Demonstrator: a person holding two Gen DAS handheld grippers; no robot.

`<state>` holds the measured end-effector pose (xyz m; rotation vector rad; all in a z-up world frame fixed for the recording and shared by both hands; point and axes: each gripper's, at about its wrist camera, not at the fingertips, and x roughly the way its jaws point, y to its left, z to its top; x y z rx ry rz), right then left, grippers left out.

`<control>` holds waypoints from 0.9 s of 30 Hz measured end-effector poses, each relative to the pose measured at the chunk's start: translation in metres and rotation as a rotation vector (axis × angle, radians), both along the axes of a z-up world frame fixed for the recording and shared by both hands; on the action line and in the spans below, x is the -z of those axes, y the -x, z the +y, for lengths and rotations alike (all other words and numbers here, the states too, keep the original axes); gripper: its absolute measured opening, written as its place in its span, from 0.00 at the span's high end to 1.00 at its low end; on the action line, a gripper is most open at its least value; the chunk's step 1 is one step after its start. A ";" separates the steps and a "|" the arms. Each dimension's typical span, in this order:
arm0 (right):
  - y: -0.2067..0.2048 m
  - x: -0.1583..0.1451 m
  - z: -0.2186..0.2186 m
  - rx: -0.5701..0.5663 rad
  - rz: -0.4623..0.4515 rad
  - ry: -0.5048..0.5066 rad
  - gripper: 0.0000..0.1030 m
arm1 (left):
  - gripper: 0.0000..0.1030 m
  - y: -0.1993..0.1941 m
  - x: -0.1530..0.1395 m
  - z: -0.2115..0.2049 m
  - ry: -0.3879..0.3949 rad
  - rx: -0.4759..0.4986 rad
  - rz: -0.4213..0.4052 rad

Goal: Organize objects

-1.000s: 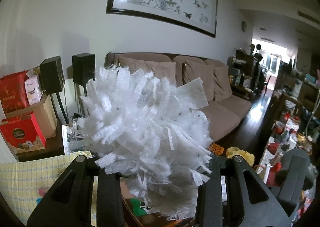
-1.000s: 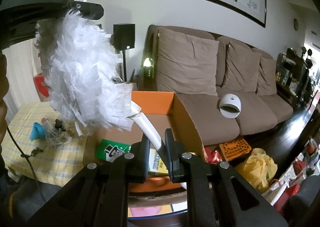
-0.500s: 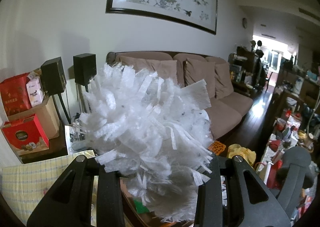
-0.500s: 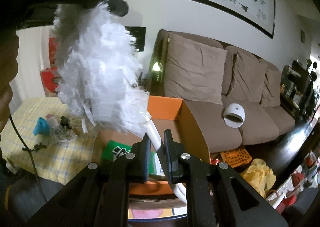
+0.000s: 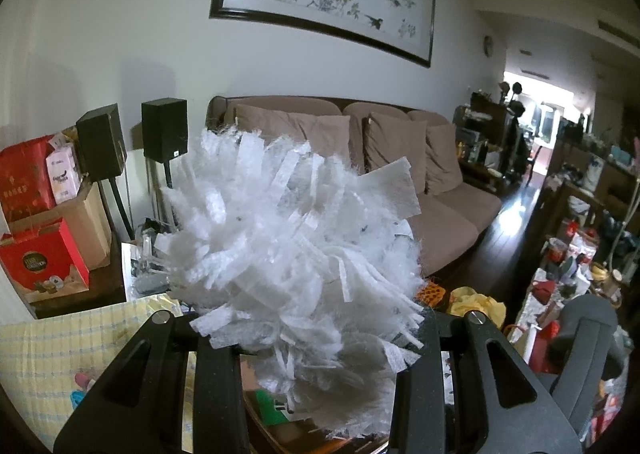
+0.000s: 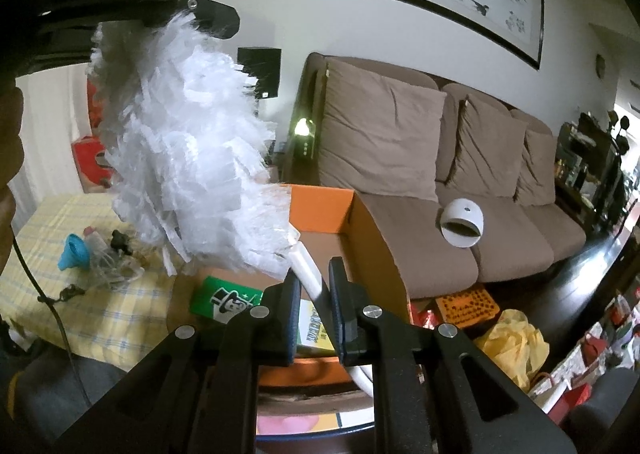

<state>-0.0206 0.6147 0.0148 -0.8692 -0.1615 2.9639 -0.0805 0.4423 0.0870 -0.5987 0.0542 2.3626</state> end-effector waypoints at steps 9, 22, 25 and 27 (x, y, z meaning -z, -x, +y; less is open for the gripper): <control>0.004 0.004 0.001 0.006 -0.020 -0.002 0.88 | 0.69 0.003 0.005 0.002 -0.004 0.002 -0.015; 0.011 0.011 0.001 0.007 -0.053 -0.006 0.88 | 0.69 0.011 0.016 0.007 0.004 -0.007 -0.036; 0.011 0.013 0.001 0.008 -0.057 -0.006 0.87 | 0.69 0.011 0.019 0.008 0.004 -0.009 -0.041; 0.011 0.013 0.002 0.010 -0.059 -0.007 0.87 | 0.69 0.010 0.019 0.009 0.007 -0.009 -0.039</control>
